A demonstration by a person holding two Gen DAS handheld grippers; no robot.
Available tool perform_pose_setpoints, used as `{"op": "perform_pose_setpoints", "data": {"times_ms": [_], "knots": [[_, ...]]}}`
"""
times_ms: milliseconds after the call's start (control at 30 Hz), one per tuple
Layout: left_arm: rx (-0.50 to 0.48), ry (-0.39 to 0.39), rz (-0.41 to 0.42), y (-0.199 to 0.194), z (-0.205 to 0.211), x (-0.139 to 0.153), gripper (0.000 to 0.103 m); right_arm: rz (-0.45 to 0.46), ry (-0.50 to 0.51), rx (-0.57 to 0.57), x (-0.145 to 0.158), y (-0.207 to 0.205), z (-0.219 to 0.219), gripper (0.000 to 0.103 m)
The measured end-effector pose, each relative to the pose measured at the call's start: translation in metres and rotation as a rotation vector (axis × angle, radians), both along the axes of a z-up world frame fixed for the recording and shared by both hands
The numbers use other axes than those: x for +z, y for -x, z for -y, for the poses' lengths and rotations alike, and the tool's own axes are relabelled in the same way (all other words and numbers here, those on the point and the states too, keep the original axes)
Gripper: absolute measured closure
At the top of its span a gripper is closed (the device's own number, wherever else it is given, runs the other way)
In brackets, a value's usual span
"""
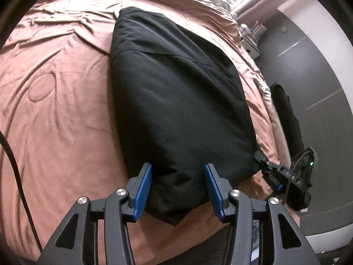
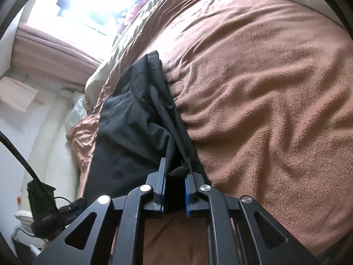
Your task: Fold large clothes
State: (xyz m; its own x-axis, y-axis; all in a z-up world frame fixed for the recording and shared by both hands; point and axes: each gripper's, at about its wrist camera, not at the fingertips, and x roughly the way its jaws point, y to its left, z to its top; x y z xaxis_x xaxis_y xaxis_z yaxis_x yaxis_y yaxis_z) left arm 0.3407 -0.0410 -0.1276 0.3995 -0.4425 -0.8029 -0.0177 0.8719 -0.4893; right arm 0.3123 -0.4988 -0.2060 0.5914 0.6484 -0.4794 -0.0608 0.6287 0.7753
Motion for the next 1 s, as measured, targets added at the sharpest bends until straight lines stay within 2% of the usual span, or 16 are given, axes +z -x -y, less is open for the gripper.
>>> {"op": "perform_pose_setpoints", "data": {"times_ms": [100, 133, 167, 233, 367, 500, 533, 567, 600, 633, 667, 800, 1000], "knots": [[0.002, -0.005, 0.005, 0.0, 0.0, -0.001, 0.053, 0.008, 0.069, -0.013, 0.011, 0.002, 0.003, 0.084], [0.005, -0.005, 0.007, 0.0, 0.0, -0.001, 0.053, 0.015, 0.108, -0.015, 0.017, 0.002, 0.003, 0.075], [0.006, -0.006, 0.008, 0.0, 0.001, -0.001, 0.053, 0.023, 0.137, -0.02, 0.021, 0.004, 0.003, 0.057], [0.007, -0.005, 0.012, 0.0, 0.001, -0.002, 0.053, 0.037, 0.125, -0.01, 0.025, 0.006, 0.005, 0.036], [0.008, -0.011, 0.019, 0.002, 0.002, -0.002, 0.053, 0.008, 0.076, 0.024, 0.02, 0.006, 0.005, 0.036], [0.016, -0.004, 0.023, 0.005, 0.002, -0.002, 0.053, -0.073, 0.003, 0.056, -0.003, 0.0, -0.002, 0.036], [0.02, 0.002, 0.024, 0.005, 0.0, -0.002, 0.053, -0.079, -0.009, 0.049, -0.007, 0.0, -0.003, 0.044], [0.021, 0.007, 0.024, 0.006, -0.001, -0.003, 0.053, -0.08, -0.004, 0.029, -0.008, 0.0, -0.002, 0.06], [0.021, 0.014, 0.024, 0.007, -0.002, -0.003, 0.053, -0.074, -0.016, 0.018, -0.007, 0.001, 0.002, 0.07], [0.022, 0.023, 0.023, 0.008, -0.003, -0.004, 0.053, -0.068, -0.037, 0.017, -0.006, 0.002, 0.003, 0.084], [0.025, 0.027, 0.022, 0.008, -0.004, -0.003, 0.053, -0.059, -0.045, 0.017, -0.003, 0.005, 0.003, 0.09], [0.03, 0.026, 0.02, 0.011, -0.007, -0.001, 0.053, -0.016, -0.03, 0.024, 0.01, 0.019, -0.003, 0.094], [0.042, 0.027, 0.024, 0.018, -0.02, 0.0, 0.053, 0.011, -0.032, 0.038, 0.009, 0.039, -0.017, 0.095]]}}
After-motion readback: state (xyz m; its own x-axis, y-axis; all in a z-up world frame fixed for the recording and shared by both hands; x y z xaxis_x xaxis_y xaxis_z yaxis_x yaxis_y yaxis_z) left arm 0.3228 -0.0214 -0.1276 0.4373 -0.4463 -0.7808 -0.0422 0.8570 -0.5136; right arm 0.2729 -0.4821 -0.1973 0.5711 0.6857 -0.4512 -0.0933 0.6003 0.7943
